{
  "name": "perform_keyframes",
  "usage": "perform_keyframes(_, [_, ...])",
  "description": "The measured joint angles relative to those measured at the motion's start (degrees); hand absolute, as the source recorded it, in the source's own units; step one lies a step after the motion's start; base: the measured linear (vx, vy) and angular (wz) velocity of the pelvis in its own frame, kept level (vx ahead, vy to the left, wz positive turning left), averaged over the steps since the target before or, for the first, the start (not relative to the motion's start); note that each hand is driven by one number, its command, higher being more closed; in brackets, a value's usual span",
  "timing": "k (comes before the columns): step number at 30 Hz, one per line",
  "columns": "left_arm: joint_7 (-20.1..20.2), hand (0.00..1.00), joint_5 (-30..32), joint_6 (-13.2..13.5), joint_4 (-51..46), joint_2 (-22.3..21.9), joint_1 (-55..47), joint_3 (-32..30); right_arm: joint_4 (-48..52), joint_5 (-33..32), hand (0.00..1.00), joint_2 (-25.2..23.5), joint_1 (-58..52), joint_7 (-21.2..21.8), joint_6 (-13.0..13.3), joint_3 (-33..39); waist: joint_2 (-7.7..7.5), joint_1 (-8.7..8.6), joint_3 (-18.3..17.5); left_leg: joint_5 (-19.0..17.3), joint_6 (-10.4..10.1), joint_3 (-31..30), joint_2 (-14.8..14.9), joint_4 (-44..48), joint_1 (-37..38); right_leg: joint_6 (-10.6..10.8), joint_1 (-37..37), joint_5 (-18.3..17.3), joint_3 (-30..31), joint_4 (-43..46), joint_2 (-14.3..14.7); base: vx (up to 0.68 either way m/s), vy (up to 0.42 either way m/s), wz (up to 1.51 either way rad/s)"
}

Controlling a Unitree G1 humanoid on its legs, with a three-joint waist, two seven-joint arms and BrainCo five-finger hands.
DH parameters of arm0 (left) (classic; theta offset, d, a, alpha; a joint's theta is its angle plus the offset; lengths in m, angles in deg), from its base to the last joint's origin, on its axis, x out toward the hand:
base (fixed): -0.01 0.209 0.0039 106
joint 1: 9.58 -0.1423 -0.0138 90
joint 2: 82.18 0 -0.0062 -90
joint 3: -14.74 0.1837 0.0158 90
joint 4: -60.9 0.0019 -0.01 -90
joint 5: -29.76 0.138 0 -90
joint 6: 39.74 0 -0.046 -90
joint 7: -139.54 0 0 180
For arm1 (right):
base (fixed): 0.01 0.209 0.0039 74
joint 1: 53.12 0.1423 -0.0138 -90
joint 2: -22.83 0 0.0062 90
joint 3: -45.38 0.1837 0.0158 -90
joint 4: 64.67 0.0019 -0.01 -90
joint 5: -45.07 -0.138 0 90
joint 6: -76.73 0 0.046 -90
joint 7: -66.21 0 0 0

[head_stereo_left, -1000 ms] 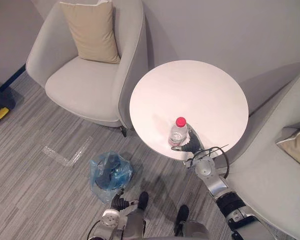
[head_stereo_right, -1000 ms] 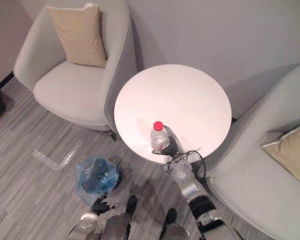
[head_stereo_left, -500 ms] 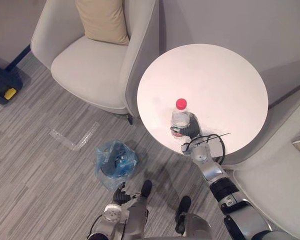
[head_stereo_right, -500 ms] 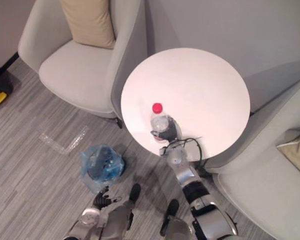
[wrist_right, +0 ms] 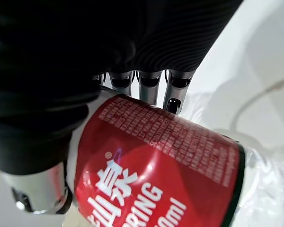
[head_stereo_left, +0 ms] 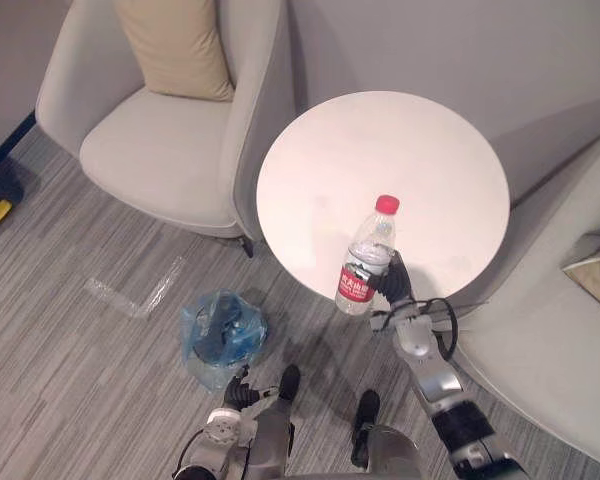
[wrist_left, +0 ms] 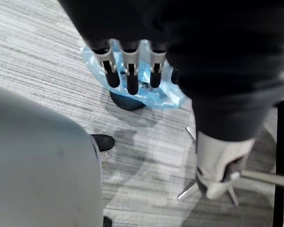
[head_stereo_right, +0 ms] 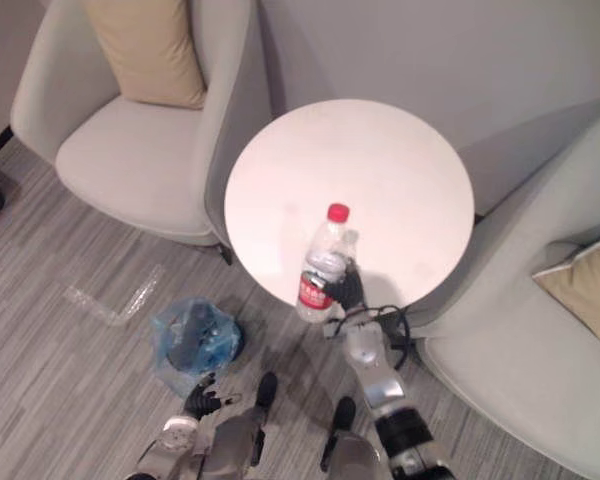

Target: Gather rubbish on tea table into small bin, then transfer packed bag to large trash can.

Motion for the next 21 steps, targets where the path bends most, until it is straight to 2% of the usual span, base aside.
perform_keyframes(6, [1.1,0.0,1.0,-0.7,1.7,0.9,-0.1,0.0,6.4,0.5,1.0,-1.1,-6.0,1.2,0.5,0.9,-2.42,-0.99,-2.2,-0.6,0.4,5.1,0.7,-0.8,3.1,0.5,0.0,0.7,5.2,0.0,0.5,-0.01,0.015,-0.47])
perform_keyframes(9, [1.2,0.0,1.0,-1.0,2.2,1.0,-0.2,0.1,6.7,2.4,1.0,-2.0,-6.9,1.3,0.7,0.9,-2.65,-1.4,-2.6,-2.4,1.1,7.9,0.5,1.3,3.7,1.1,-1.0,0.4,7.9,2.7,0.2,-0.03,0.03,-0.47])
perform_keyframes(10, [1.3,0.0,1.0,-1.0,2.2,1.0,-0.2,0.1,6.8,2.4,1.0,-2.0,-7.2,1.3,0.7,1.0,-2.66,-1.57,-2.6,-3.6,1.3,8.0,0.3,3.4,3.0,1.4,-1.9,-0.4,8.2,4.8,0.0,-0.05,0.022,-0.15])
perform_keyframes(12, [1.5,0.0,1.0,-1.1,2.6,1.0,-0.3,0.2,7.7,4.6,1.0,-2.0,-8.7,1.3,0.6,1.1,-2.22,-2.98,-2.9,-6.4,2.0,7.4,0.3,9.5,0.4,2.7,-2.7,-2.2,9.2,10.0,-0.4,-0.08,0.028,0.17])
perform_keyframes(13, [1.5,0.0,1.0,-1.0,2.8,0.9,-0.3,0.1,7.9,4.8,1.0,-1.9,-8.9,1.3,0.6,1.1,-2.32,-3.03,-3.0,-6.6,2.2,7.4,0.5,10.4,-0.1,2.7,-4.2,-4.1,10.0,14.1,-0.7,-0.06,0.016,0.39])
perform_keyframes(15, [1.5,0.0,1.0,-1.1,2.7,1.7,-0.3,0.1,9.4,6.6,1.0,-2.4,-10.3,1.2,0.7,1.0,-3.34,-3.49,-3.6,-6.6,2.3,5.3,0.0,12.8,-1.7,3.0,-6.3,-8.2,11.2,28.1,-1.0,-0.01,-0.076,0.62])
perform_keyframes(16, [1.4,0.0,1.0,-1.1,2.1,2.3,-0.3,0.0,9.8,7.2,1.0,-2.3,-10.3,1.2,0.7,1.0,-4.47,-3.27,-4.5,-6.6,2.2,4.7,-0.5,14.7,-3.8,3.2,-6.2,-9.5,12.3,28.5,-1.1,-0.04,-0.163,0.61])
perform_keyframes(17, [1.4,0.0,1.0,-1.1,1.5,2.5,-0.1,-0.2,9.8,7.5,1.0,-2.1,-9.6,1.2,0.6,1.0,-4.49,-2.96,-4.7,-6.6,2.1,4.8,-0.3,16.4,-5.9,3.4,-6.2,-10.0,12.3,26.3,-0.6,-0.07,-0.139,0.34])
perform_keyframes(19, [1.3,0.0,0.9,-1.1,1.0,1.5,-0.3,-0.6,9.7,8.4,1.0,-1.6,-8.5,1.1,0.6,1.0,-3.28,-1.95,-5.5,-5.8,0.9,5.0,1.1,16.3,-8.2,3.0,-4.7,-10.2,12.0,19.5,0.9,-0.15,-0.111,-0.03])
perform_keyframes(20, [1.3,0.0,0.9,-1.1,0.9,1.4,-0.2,-0.5,9.5,8.5,1.0,-1.5,-7.7,1.0,0.6,1.0,-3.19,-1.17,-5.5,-5.3,0.2,5.5,1.6,16.1,-8.9,1.1,-3.6,-11.2,12.1,15.5,1.2,-0.21,-0.134,-0.15])
perform_keyframes(21, [1.3,0.0,0.9,-1.2,0.5,0.8,0.0,-0.5,8.9,8.5,1.0,-1.0,-6.7,0.7,0.6,1.0,-2.06,-1.16,-4.9,-4.5,-0.2,5.0,2.4,16.3,-9.4,-0.5,-3.1,-10.6,11.3,14.0,2.0,-0.19,-0.116,-0.06])
